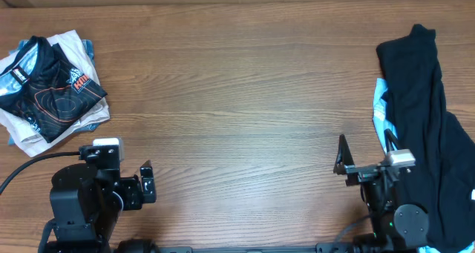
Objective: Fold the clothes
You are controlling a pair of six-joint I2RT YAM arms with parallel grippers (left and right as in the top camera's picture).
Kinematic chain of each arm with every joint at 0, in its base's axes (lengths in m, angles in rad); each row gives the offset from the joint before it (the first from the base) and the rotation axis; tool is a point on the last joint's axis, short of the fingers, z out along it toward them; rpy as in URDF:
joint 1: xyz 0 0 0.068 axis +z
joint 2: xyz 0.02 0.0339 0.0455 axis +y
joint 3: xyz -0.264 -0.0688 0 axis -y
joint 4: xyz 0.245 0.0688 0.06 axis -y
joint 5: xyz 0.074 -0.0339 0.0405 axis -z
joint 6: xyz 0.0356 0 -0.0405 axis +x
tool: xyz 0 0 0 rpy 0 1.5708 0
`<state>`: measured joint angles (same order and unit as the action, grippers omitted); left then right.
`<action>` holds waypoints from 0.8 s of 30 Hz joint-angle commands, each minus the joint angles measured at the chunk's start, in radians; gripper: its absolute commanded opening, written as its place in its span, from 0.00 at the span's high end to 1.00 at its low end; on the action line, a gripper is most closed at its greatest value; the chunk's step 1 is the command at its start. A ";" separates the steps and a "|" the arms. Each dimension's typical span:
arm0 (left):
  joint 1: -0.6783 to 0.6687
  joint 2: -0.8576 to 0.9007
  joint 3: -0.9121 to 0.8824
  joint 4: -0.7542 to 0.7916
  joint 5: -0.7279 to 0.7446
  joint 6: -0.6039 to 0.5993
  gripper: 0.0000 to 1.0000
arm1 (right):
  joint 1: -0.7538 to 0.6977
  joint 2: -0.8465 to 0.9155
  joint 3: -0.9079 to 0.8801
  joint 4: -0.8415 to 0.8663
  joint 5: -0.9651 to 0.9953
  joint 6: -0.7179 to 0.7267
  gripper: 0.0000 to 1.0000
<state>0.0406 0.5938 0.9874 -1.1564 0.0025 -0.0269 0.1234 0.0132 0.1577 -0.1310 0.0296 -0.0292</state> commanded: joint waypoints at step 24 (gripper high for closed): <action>-0.002 -0.005 -0.004 0.000 -0.012 -0.014 0.00 | -0.023 -0.008 -0.150 0.051 0.021 -0.110 0.00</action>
<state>0.0406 0.5938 0.9871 -1.1564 0.0025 -0.0269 0.1051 0.0120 0.0185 -0.0826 0.0418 -0.1322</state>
